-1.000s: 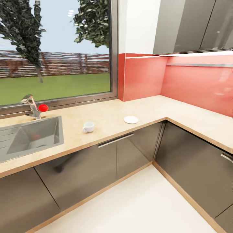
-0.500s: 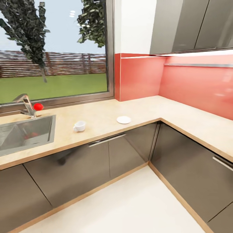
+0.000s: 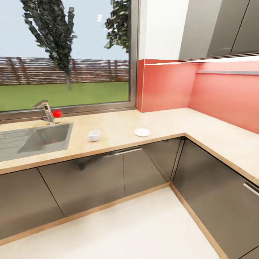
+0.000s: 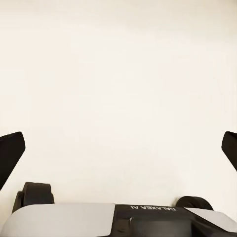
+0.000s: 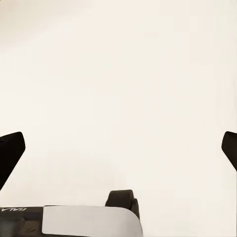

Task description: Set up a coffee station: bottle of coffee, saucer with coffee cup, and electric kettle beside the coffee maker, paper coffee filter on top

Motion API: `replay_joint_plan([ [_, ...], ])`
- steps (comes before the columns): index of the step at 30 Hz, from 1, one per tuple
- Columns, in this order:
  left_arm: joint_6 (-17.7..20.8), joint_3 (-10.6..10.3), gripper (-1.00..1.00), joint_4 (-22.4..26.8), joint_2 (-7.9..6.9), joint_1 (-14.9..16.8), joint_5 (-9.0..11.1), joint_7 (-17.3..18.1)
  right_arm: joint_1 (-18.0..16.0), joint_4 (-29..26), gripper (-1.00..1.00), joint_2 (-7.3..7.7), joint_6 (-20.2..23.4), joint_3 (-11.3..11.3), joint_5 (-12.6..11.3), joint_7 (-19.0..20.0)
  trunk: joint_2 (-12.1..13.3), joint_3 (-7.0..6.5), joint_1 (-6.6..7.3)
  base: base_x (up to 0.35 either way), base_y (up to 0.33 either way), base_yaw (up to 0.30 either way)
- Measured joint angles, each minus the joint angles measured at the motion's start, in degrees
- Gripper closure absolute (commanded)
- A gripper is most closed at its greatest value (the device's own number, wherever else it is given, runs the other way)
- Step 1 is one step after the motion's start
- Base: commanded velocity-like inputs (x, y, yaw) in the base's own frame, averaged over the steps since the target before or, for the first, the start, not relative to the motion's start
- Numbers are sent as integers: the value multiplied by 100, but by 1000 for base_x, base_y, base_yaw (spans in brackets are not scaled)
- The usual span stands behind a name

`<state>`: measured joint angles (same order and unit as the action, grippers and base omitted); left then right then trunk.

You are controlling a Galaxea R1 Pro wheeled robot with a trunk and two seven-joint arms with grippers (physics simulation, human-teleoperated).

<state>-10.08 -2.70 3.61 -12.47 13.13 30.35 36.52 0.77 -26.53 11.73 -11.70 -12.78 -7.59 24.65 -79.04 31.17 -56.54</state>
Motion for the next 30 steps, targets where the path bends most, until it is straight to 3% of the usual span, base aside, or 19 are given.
replay_joint_plan([
  [13, 0, 3, -100, -9, 0, 1, -3, 0, 0, -4, -100, -14, -8, 10, 71, -19, 0, 0, 0, -132, -300, 261],
  [17, -1, 8, -100, -9, 0, 2, -2, 0, 0, -5, -100, -46, -6, 15, 354, -21, 0, 0, 0, -144, -249, 62],
  [24, -3, 15, -100, -10, 0, 2, 1, 1, 0, -11, -100, -98, 10, 17, 418, 9, 0, 0, 1, -29, -68, 11],
  [30, 1, 22, -100, -10, -2, 1, 2, 1, 0, -21, -100, -177, 7, 18, 431, 11, 0, 0, 4, 251, -6, 1],
])
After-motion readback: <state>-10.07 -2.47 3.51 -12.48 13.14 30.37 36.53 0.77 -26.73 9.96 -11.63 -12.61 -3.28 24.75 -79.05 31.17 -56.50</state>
